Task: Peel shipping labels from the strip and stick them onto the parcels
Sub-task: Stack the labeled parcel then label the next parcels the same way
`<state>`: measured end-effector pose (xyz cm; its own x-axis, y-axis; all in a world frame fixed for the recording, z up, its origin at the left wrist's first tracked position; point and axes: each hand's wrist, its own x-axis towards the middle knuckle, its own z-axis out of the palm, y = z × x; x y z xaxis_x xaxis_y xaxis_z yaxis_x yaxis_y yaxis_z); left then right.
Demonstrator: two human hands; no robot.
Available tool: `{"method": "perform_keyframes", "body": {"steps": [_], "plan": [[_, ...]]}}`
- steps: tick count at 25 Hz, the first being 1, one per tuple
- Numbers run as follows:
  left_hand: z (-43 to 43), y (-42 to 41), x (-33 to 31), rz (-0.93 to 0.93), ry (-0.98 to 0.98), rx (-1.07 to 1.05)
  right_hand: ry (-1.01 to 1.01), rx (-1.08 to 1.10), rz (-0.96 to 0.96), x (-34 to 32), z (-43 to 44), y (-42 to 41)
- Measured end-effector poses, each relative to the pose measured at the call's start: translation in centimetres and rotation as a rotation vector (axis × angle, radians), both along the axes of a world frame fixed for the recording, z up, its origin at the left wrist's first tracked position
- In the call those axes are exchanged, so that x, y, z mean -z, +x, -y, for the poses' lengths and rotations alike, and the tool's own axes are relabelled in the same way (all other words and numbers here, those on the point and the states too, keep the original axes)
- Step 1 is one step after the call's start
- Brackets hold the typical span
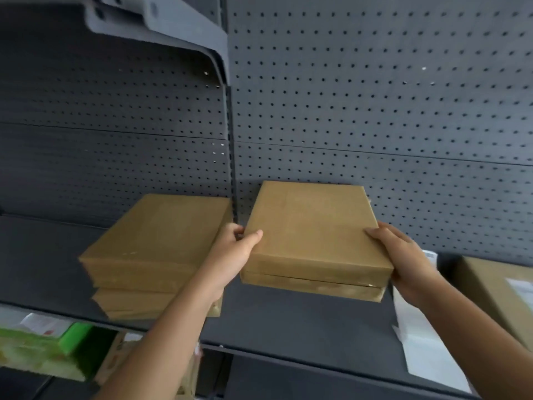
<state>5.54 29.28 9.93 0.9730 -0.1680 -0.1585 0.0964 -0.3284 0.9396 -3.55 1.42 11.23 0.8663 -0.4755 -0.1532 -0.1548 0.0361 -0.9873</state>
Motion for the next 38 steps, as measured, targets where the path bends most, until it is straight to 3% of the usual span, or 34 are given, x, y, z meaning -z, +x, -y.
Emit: {"method": "perform_keyframes", "body": {"steps": [7,17,27,30,34,38], "plan": [[4.5,-1.6,6.0,-0.076,0.046,0.086,0.099,0.023,-0.053,6.2,3.9,-2.2],[4.6,-2.7,11.5,-0.13,0.142,0.08,0.149,-0.057,-0.112,13.0,4.3,-2.5],[5.0,-3.1,11.5,-0.111,0.161,0.051,-0.013,-0.015,-0.122,13.7,5.7,-3.4],[5.6,-3.2,10.7,-0.006,0.23,0.051,-0.111,0.06,-0.15,13.3,7.4,-4.6],[8.2,-3.0,8.1,0.329,0.355,0.099,-0.189,0.211,-0.162,12.7,10.4,-6.3],[15.1,-3.7,6.6,0.514,0.355,0.317,-0.245,0.317,-0.183,12.0,13.1,-7.3]]}}
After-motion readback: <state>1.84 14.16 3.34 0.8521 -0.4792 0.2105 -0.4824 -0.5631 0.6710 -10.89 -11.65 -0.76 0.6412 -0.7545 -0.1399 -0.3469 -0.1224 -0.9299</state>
